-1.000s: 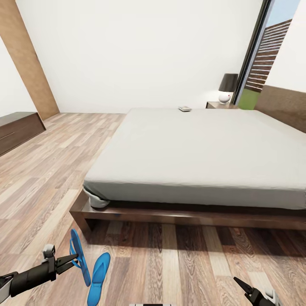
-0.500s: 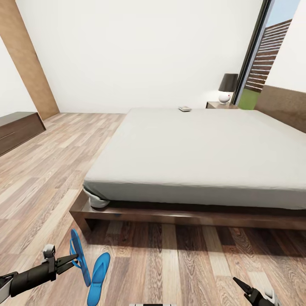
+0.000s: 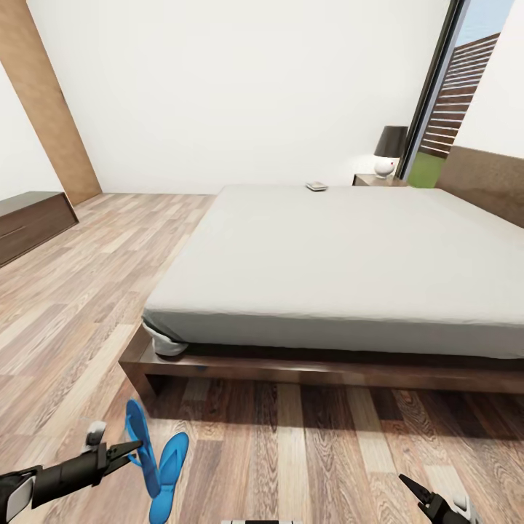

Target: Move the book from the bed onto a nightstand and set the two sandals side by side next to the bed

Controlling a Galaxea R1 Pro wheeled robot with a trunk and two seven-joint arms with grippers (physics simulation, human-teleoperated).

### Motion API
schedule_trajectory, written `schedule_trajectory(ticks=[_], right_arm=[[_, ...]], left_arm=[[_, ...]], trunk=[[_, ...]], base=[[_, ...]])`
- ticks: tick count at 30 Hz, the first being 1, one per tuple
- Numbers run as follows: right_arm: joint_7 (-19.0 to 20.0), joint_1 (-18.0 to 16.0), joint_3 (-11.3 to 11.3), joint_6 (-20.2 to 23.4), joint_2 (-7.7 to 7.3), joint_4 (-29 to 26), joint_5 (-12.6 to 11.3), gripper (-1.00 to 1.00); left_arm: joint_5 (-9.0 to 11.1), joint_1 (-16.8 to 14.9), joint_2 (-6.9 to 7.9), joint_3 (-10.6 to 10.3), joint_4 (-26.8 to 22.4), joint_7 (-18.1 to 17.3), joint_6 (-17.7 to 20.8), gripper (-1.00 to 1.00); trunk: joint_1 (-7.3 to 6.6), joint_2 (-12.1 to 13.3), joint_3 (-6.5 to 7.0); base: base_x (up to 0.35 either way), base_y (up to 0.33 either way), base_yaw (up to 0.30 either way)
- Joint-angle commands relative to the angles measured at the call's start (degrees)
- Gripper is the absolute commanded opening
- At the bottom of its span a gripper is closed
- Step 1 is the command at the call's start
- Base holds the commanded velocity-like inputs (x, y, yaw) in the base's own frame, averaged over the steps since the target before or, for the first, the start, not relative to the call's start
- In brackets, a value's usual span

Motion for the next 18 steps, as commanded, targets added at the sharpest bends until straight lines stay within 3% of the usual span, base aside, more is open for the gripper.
schedule_trajectory(ticks=[1,18], right_arm=[[0.34,-0.09,0.38,0.54,0.0,0.18,-0.62,1.0],[0.4,-0.09,0.17,0.64,-0.37,0.18,-1.29,1.0]], left_arm=[[0.35,-0.03,-0.1,-0.13,0.0,0.31,0.59,-1.0],[0.04,-0.03,-3.08,-0.15,-0.61,1.66,0.6,-1.0]], trunk=[[-0.01,-0.02,-0.05],[-0.01,-0.02,-0.05]], base=[[0.0,0.0,0.0],[0.0,0.0,0.0]])
